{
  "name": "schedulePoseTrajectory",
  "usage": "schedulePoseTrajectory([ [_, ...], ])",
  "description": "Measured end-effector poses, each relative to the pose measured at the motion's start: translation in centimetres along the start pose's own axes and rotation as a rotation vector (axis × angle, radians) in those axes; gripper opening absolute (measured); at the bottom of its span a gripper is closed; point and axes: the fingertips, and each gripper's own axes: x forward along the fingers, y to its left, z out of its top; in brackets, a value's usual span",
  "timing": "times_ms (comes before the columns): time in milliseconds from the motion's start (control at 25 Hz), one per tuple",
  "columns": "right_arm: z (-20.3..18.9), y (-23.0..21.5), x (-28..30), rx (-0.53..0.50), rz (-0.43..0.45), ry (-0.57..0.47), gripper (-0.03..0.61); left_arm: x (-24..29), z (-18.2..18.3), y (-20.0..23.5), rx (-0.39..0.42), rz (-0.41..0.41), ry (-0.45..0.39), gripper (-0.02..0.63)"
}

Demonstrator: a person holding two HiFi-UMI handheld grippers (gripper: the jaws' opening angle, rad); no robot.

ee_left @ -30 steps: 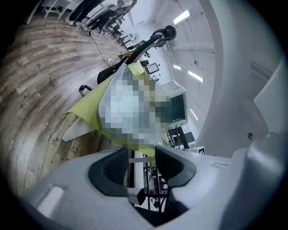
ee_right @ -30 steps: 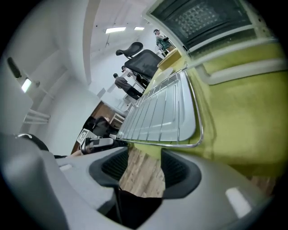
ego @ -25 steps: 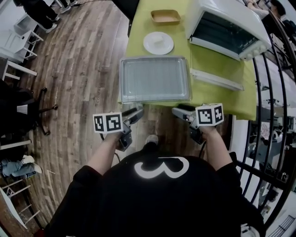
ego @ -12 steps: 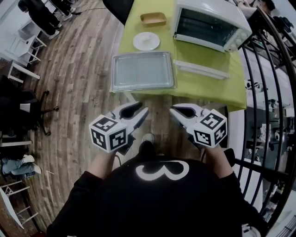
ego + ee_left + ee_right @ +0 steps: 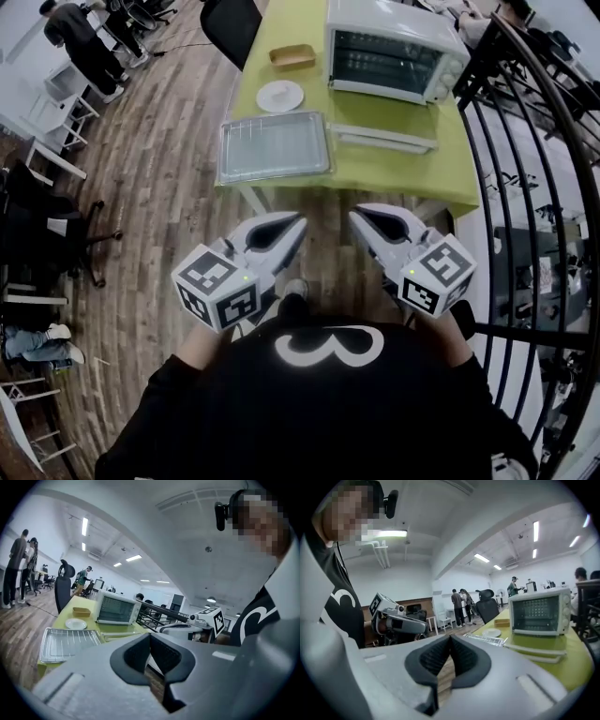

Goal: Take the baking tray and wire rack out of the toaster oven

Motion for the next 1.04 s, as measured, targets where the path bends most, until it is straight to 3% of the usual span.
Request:
schedulePoseTrajectory([
  [400, 2.2, 2.9, -3.7, -0.029, 0.039, -0.067, 0.003, -0.7, 1.5, -4.3, 0.051, -0.003, -0.047, 0.011],
  [1040, 2.9, 4.6, -4.6, -0.065, 0.057, -0.068, 0.003, -1.6, 1.8, -5.8, 0.095, -0.004, -0.045, 0.011],
])
